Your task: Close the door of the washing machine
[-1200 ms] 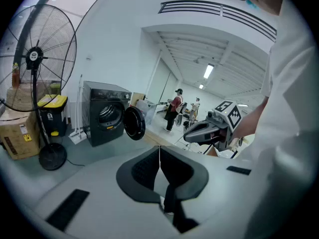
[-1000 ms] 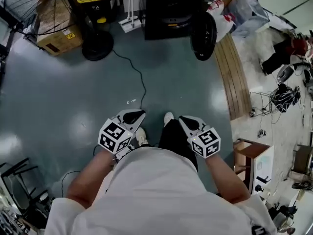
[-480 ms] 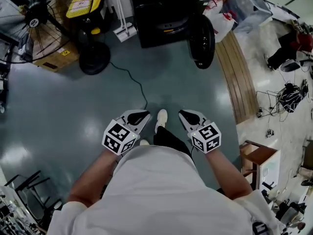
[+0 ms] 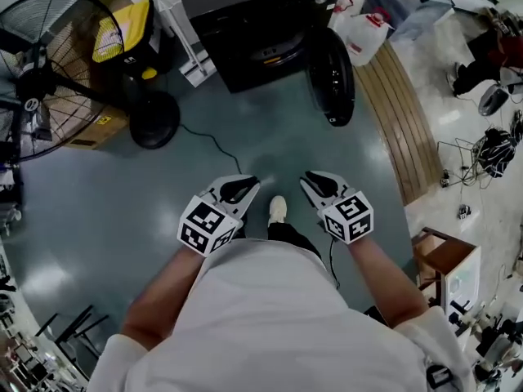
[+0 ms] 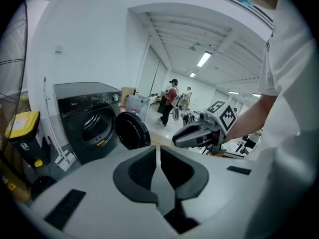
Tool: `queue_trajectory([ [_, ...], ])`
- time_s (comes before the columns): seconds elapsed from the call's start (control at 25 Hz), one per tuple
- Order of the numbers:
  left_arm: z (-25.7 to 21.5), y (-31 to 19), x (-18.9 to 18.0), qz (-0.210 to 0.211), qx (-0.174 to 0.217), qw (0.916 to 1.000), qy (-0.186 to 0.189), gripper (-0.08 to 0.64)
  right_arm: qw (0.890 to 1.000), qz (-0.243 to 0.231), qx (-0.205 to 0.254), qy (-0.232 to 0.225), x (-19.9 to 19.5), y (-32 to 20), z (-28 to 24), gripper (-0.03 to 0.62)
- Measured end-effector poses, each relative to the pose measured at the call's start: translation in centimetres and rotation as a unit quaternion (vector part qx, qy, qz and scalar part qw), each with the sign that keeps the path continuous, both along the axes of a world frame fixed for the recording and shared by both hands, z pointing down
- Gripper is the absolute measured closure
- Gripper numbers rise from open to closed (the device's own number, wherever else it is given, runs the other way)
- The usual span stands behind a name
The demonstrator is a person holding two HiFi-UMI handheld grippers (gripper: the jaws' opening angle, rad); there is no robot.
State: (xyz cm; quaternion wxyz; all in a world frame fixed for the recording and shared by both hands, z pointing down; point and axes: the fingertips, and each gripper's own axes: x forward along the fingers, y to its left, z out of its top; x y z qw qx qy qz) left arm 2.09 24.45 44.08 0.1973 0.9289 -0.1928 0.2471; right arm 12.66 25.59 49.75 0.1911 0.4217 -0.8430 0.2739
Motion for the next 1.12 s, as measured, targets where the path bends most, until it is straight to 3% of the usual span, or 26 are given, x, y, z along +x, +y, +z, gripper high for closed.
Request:
queue_trajectory([
  [0.28,0.8,-8.3,0.0,0.061,-0.013,0.9980,0.011,0.537,0.997,0.073,-0.013,0.023,2.3,-7.0,0.8,0.503],
  [0.68,0.8,-19.5,-4.9,0.161,-0.011,0.9868,0.018,0.515,0.976,0.208,-0.033,0.057,4.7,-16.6,2.2,0.483],
  [0.88,2.2,-23.2,-5.8,0.164,-0.023,0.9861,0.013,0.495,0.963,0.256,-0.041,0.074,8.7,-19.9,3.7,0.483],
  [1.12,2.1,-25.5,-3.0,0.161,-0.029,0.9865,0.013,0.495,0.954,0.271,-0.067,0.109,16.4,-22.9,7.2,0.483],
])
